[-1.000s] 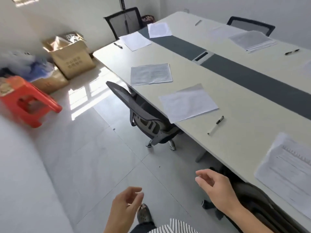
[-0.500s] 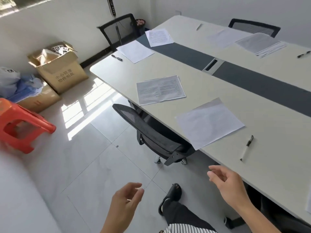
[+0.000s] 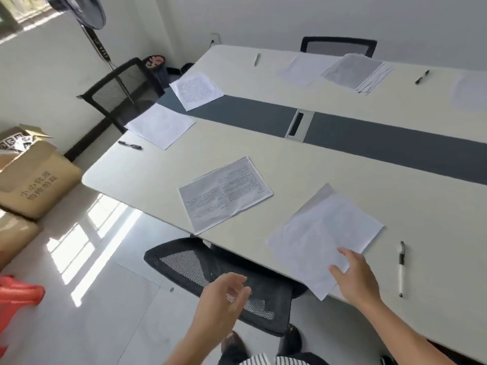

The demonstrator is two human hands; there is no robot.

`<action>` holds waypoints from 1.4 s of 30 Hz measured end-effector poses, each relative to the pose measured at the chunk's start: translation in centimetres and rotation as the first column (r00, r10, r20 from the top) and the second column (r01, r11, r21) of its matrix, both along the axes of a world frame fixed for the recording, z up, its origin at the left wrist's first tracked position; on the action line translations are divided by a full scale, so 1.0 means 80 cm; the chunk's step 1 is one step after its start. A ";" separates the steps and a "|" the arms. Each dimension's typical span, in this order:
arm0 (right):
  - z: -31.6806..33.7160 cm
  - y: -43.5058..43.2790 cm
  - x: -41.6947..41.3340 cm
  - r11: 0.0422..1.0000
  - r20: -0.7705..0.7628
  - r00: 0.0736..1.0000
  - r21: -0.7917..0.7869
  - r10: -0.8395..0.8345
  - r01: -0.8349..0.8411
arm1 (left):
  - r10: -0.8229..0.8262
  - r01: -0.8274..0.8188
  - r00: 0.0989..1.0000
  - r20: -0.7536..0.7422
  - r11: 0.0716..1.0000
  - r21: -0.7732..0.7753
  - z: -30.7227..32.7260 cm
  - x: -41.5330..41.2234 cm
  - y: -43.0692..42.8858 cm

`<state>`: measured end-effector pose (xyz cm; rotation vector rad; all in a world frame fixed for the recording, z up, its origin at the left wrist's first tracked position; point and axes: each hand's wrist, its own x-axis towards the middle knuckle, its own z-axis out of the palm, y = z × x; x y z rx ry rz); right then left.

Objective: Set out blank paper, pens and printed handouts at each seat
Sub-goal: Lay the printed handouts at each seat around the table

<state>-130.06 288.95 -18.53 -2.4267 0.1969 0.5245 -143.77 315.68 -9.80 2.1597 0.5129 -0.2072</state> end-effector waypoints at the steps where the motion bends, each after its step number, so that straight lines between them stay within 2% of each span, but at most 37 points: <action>1: -0.006 0.004 0.005 0.999 -0.008 1.000 -0.049 -0.014 0.013 | -0.068 0.068 0.998 -0.011 0.997 0.037 -0.005 0.021 0.007; 7: -0.038 0.061 0.022 0.965 -0.172 0.979 -0.253 -0.111 0.065 | -0.392 0.411 0.910 -0.136 0.898 0.159 -0.038 0.132 0.068; 10: -0.050 0.097 0.036 0.940 -0.244 0.966 -0.340 -0.081 -0.007 | -0.514 0.549 0.834 -0.201 0.807 0.215 -0.054 0.171 0.094; 12: -0.055 0.114 0.049 0.914 -0.261 0.965 -0.392 0.001 -0.107 | -0.590 0.637 0.770 -0.244 0.736 0.231 -0.066 0.189 0.105; 16: -0.058 0.124 0.081 0.887 -0.259 0.953 -0.387 0.156 -0.251 | -0.700 0.761 0.649 -0.299 0.600 0.247 -0.086 0.211 0.114; 22: -0.058 0.120 0.103 0.876 -0.251 0.947 -0.387 0.200 -0.288 | -0.782 0.872 0.470 -0.410 0.338 0.355 -0.121 0.241 0.106; 24: -0.057 0.113 0.100 0.910 -0.192 0.968 -0.351 0.162 -0.222 | -0.795 0.889 0.425 -0.433 0.277 0.364 -0.130 0.250 0.096; 26: -0.056 0.091 0.095 0.940 0.014 0.999 -0.339 0.033 -0.026 | -0.816 0.899 0.383 -0.432 0.221 0.379 -0.139 0.255 0.085; 28: -0.056 0.050 0.091 0.902 0.227 0.960 -0.361 -0.163 0.238 | -0.831 0.900 0.355 -0.429 0.180 0.397 -0.146 0.258 0.075; 29: -0.054 0.026 0.091 0.857 0.271 0.925 -0.374 -0.265 0.355 | -0.832 0.897 0.355 -0.427 0.175 0.406 -0.152 0.259 0.073; 32: -0.052 -0.039 0.087 0.708 0.174 0.813 -0.413 -0.556 0.573 | -0.831 0.896 0.360 -0.425 0.180 0.407 -0.168 0.259 0.071; 35: -0.059 -0.071 0.080 0.637 0.027 0.716 -0.432 -0.698 0.638 | -0.831 0.886 0.382 -0.403 0.206 0.416 -0.178 0.253 0.072; 38: -0.062 -0.071 0.084 0.665 0.010 0.712 -0.350 -0.702 0.660 | -0.823 0.884 0.398 -0.405 0.226 0.408 -0.179 0.254 0.072; 42: -0.046 -0.015 0.113 0.777 0.089 0.789 -0.137 -0.608 0.615 | -0.812 0.882 0.412 -0.413 0.243 0.404 -0.179 0.253 0.071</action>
